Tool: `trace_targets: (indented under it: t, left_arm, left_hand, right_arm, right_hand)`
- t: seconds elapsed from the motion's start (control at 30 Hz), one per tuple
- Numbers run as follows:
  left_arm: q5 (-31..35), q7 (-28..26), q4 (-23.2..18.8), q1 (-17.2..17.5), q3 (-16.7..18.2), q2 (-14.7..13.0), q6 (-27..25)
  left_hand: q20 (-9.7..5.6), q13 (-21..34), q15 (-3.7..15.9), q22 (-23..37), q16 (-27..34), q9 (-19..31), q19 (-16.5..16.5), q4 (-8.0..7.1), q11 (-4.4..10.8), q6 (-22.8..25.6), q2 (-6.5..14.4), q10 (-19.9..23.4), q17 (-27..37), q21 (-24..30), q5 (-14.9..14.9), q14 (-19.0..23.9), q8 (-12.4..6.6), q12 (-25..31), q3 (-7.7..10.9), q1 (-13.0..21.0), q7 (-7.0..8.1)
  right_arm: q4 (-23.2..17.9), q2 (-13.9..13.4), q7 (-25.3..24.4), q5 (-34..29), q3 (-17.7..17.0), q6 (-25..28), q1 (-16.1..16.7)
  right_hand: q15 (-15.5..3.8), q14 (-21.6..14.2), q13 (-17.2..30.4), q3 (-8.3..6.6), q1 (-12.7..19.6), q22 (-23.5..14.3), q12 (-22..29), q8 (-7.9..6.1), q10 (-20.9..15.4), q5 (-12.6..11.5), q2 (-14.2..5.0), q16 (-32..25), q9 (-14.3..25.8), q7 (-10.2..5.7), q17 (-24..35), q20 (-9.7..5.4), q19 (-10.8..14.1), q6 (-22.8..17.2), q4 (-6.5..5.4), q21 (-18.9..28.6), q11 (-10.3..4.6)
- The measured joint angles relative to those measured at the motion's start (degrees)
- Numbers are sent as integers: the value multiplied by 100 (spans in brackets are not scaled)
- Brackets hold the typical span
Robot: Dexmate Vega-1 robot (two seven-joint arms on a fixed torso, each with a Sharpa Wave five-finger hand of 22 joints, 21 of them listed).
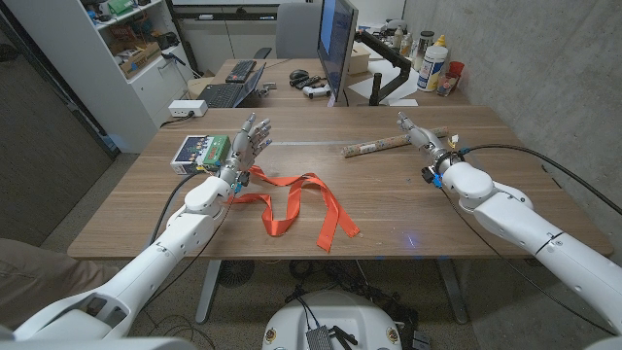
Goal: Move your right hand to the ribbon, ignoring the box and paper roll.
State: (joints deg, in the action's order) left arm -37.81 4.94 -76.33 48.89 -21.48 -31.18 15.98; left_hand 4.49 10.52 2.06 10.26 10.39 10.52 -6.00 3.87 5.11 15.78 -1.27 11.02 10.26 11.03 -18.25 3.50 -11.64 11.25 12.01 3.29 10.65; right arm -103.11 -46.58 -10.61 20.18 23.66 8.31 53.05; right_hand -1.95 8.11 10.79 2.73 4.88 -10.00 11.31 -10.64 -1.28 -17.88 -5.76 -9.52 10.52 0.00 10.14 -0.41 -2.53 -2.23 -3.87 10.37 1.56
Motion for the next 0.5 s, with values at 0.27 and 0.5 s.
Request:
trace_targets:
  t: [0.27,0.5]
  left_arm:
    - [-2,48,46,-37,-18,8,-11]
    - [-12,88,105,-77,-29,38,-13]
  left_hand:
    - [79,0,0,0,0,0,-80,0,4,0,0,-31,0,30,0,0,23,0,0,0,0]
    - [-158,0,-2,-14,0,0,-114,18,-10,-22,0,-54,-14,44,0,-59,23,0,-19,0,-22]
  right_arm:
    - [-442,-167,-202,-398,143,709,-95]
    - [-731,-267,-287,-764,308,1285,-227]
  right_hand:
    - [-1,143,0,-79,151,0,0,0,121,0,-59,-18,0,-31,0,-21,-103,31,79,2,-22]
    - [-1,143,0,-96,172,0,0,0,152,-43,-37,-18,-1,-31,0,-21,-102,30,96,3,-53]
